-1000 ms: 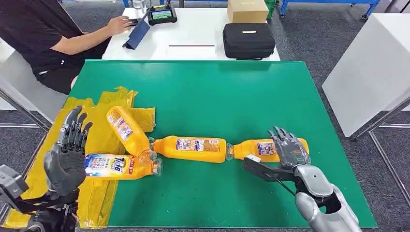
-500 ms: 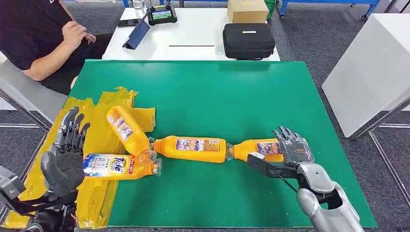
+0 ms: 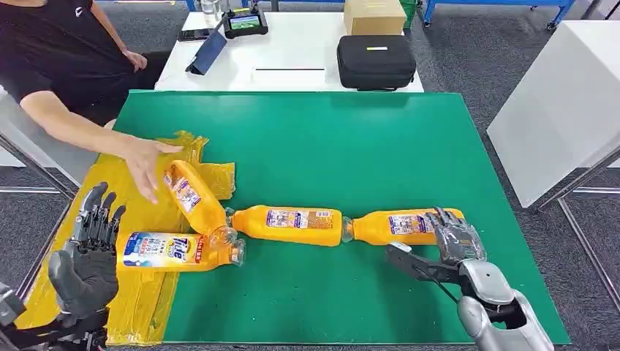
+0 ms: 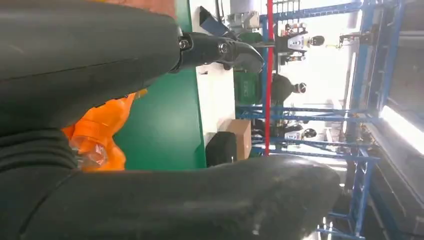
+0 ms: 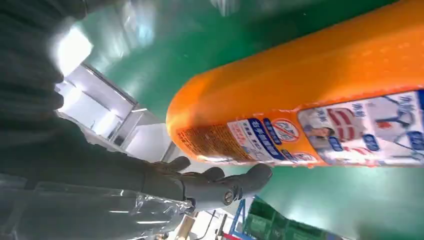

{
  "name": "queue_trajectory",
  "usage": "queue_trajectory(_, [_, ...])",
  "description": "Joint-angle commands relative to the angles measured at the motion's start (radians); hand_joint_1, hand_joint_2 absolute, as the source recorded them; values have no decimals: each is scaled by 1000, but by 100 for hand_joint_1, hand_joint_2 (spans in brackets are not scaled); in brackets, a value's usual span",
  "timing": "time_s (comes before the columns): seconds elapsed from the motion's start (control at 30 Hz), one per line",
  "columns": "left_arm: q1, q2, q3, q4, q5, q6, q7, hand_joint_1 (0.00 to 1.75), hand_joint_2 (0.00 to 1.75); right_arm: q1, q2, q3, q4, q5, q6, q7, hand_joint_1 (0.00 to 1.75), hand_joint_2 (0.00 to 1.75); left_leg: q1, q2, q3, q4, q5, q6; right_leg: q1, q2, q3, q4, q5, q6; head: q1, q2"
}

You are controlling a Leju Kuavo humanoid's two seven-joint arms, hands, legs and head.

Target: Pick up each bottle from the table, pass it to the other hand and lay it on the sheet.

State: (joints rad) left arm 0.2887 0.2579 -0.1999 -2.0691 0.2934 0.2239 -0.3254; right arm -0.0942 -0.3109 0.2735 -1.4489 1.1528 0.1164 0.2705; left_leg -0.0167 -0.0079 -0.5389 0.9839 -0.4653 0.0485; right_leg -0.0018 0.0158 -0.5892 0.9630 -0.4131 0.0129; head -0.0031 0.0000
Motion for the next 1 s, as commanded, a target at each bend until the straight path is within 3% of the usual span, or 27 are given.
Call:
queue_trajectory(0.03, [6,-23,36,25,8,-8,-1,0,0,0,55,-40,-14,19,31,10,0,175,1,1,5,-1,-2,-5,1,-1,5,-1,-2,0,0,0])
queue_trajectory(0.57, [17,-45,37,9,-3,-19,13,0,0,-30,129,-64,-14,87,47,11,0,175,1,2,4,0,-2,-4,1,0,4,-1,-1,0,0,0])
queue_trajectory(1.0, [11,-52,42,14,-5,-25,17,0,0,-31,108,-66,5,95,45,6,0,175,1,2,5,-1,-2,-4,1,0,5,-1,-1,0,0,0])
